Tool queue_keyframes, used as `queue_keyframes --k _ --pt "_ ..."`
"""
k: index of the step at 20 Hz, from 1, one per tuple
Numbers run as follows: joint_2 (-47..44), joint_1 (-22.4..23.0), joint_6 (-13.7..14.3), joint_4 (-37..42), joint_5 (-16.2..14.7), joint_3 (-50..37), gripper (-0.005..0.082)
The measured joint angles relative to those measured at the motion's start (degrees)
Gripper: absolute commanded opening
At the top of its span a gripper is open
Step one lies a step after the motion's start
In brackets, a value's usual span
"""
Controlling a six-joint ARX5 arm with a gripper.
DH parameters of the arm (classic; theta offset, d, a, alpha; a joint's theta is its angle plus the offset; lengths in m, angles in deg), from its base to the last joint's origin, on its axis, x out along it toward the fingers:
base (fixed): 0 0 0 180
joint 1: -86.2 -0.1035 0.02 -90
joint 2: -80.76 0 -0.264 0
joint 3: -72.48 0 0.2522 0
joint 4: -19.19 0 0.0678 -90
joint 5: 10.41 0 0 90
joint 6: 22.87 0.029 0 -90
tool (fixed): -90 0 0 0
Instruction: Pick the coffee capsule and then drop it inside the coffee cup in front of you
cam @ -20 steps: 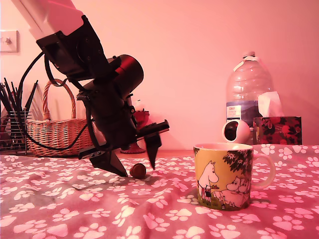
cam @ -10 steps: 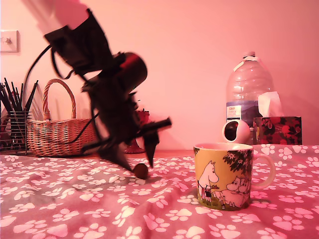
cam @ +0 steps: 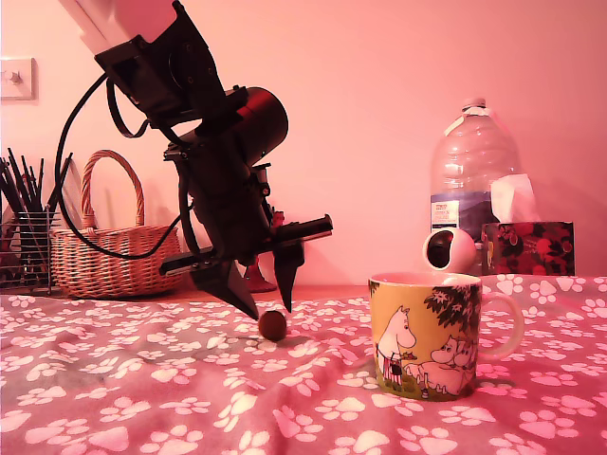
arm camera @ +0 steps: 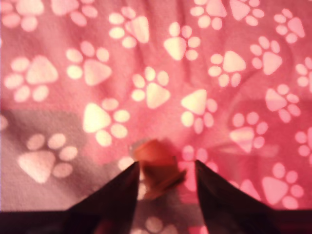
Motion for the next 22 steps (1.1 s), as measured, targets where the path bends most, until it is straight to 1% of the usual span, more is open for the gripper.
queue_keyframes --k 4,6,7,9,14,20,22 --pt "0.0 0.0 -0.1 -0.1 -0.1 0.0 0.048" --pt "-0.3 0.0 -1.2 0.1 -0.5 0.0 0.048" --pt "-0.6 0.0 -1.3 0.5 -0.5 0.0 0.0475" --pt "-1.2 0.0 -1.4 0.6 -0.7 0.0 0.043" --pt "-1.4 0.0 -2.4 -0.2 -1.1 0.0 0.0416" --pt "-1.6 -0.1 -2.5 -1.2 -1.1 0.0 0.0269" --pt "-1.6 -0.2 -2.5 -1.1 -1.1 0.0 0.0266"
